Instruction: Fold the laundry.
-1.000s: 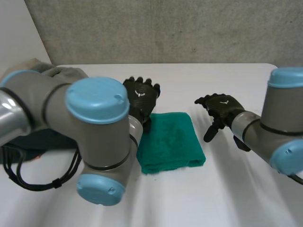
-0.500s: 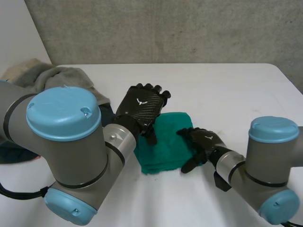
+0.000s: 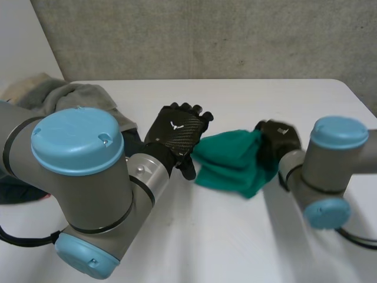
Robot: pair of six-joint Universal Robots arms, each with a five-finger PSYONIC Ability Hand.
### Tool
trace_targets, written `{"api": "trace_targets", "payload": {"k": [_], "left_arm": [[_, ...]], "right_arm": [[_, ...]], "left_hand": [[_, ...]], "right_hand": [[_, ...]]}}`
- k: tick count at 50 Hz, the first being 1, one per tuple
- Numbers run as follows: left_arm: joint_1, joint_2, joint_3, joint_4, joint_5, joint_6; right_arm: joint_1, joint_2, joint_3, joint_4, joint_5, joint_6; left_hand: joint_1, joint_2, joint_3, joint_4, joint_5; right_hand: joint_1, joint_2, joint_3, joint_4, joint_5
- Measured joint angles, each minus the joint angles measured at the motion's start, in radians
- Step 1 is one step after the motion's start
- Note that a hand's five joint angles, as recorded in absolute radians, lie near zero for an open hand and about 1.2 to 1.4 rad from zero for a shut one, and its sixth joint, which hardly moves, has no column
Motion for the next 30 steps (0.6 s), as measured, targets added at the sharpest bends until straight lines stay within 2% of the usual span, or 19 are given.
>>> {"api": "trace_targets", "payload": {"k": [17, 23, 30], "left_arm": [[0.006, -0.017, 0.068, 0.02, -0.001, 0.001], [0.005, -0.052, 0.11, 0.021, -0.001, 0.002], [0.004, -0.082, 0.125, 0.023, -0.001, 0.003]], "right_arm": [[-0.269, 0.372, -0.651, 0.083, 0.12, -0.136], [-0.352, 0.557, -1.011, 0.173, 0.144, -0.146], [-0.41, 0.646, -1.152, 0.193, 0.155, -0.163]], "left_hand": [[0.0, 0.0, 0.0, 0.0, 0.0], [0.0, 0.0, 0.0, 0.0, 0.0], [0.0, 0.0, 0.0, 0.0, 0.0]], "right_hand": [[0.0, 0.0, 0.024, 0.001, 0.006], [0.0, 0.0, 0.024, 0.001, 0.006], [0.0, 0.0, 0.032, 0.001, 0.006]]}}
